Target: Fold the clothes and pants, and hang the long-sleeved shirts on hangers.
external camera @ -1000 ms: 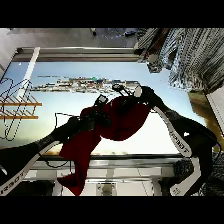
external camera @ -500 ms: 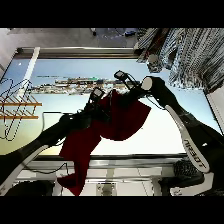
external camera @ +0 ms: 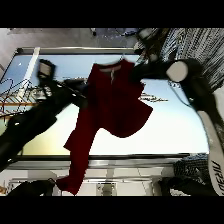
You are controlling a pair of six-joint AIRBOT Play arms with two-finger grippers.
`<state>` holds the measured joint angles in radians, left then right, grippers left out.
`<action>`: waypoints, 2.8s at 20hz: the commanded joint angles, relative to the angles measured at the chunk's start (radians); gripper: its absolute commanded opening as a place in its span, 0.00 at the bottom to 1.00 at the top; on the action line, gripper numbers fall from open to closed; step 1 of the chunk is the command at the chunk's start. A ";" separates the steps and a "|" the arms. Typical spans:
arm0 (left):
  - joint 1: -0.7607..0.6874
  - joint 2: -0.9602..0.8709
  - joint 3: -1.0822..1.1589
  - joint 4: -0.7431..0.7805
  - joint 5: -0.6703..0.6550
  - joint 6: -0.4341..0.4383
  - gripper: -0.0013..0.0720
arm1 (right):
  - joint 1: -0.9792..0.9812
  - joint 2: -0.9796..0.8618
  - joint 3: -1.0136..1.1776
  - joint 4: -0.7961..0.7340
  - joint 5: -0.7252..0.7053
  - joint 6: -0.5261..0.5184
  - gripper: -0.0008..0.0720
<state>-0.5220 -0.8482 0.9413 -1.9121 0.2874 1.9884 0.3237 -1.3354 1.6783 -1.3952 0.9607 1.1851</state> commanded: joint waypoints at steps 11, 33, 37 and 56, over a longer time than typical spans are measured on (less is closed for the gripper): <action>0.048 0.105 -0.003 -0.004 0.123 0.000 0.39 | 0.000 0.278 0.312 -0.755 0.087 0.438 0.06; 0.048 0.104 -0.003 -0.064 0.122 0.000 0.39 | -0.784 0.270 0.399 -1.138 0.257 0.893 0.06; 0.048 0.104 -0.003 -0.064 0.122 0.000 0.39 | -0.894 0.240 0.399 -1.075 0.212 0.951 0.06; 0.048 0.104 -0.003 -0.064 0.122 -0.001 0.39 | -1.071 0.236 0.327 -0.411 0.243 0.809 0.95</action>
<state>-0.4751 -0.7437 0.9386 -1.9774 0.4084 1.9881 -0.7464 -1.1248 2.0079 -1.9427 1.2259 2.0235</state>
